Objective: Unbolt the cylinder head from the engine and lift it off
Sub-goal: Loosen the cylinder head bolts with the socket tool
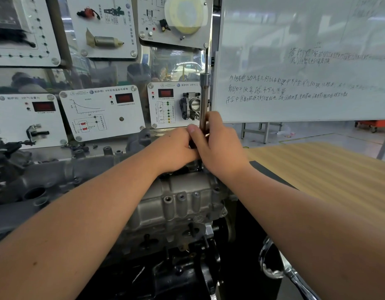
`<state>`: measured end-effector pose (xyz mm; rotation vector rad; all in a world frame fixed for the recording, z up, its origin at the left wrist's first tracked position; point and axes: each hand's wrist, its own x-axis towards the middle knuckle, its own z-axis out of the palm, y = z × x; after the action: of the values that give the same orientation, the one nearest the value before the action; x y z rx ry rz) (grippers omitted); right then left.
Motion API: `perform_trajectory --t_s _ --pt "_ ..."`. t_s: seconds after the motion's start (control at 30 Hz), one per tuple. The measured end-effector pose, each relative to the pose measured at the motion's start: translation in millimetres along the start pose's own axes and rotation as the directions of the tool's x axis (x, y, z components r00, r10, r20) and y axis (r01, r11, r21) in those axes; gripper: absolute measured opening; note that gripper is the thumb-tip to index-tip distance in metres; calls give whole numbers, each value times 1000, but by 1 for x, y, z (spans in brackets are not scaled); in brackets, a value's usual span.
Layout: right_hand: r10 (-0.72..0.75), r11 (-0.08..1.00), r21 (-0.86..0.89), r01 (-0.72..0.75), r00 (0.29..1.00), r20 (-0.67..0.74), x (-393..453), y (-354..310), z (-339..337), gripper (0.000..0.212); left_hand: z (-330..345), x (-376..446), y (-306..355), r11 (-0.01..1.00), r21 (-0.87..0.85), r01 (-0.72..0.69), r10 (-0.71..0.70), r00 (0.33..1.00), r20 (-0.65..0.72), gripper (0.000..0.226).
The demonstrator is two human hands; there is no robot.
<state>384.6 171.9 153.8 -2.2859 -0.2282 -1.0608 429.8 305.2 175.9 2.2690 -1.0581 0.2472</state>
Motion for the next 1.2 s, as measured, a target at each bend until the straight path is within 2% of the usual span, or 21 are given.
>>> perform_trajectory --t_s 0.23,0.37,0.47,0.6,0.73,0.83,1.0,1.1,1.2 --pt "29 999 -15 -29 999 -17 1 0 1 41 1 -2 0 996 -89 -7 9 1000 20 29" --pt "24 999 -46 -24 1000 3 1 0 1 37 0 -4 1 994 -106 -29 32 999 30 33" --pt "5 1000 -1 -5 1000 15 0 0 0 29 -1 0 1 999 -48 -25 25 1000 6 35" --pt "-18 1000 16 17 1000 9 -1 -1 -2 29 0 0 0 999 -43 -13 14 1000 23 43" --pt "37 999 22 -36 999 -13 0 0 -1 39 2 -1 -2 994 -97 -51 52 999 10 32" --pt "44 999 9 -44 999 -24 1 0 -1 41 2 -1 -4 991 -131 -24 28 999 33 22" --pt "-9 1000 24 8 1000 18 0 -1 0 23 -1 1 -3 997 -68 -25 25 1000 -9 33" --pt "-29 1000 7 28 1000 10 -1 -1 0 24 1 4 -6 1000 -22 15 -15 1000 -9 25" --pt "1 1000 -4 -1 1000 1 0 0 0 28 2 2 -6 998 -68 -11 10 1000 -16 27"
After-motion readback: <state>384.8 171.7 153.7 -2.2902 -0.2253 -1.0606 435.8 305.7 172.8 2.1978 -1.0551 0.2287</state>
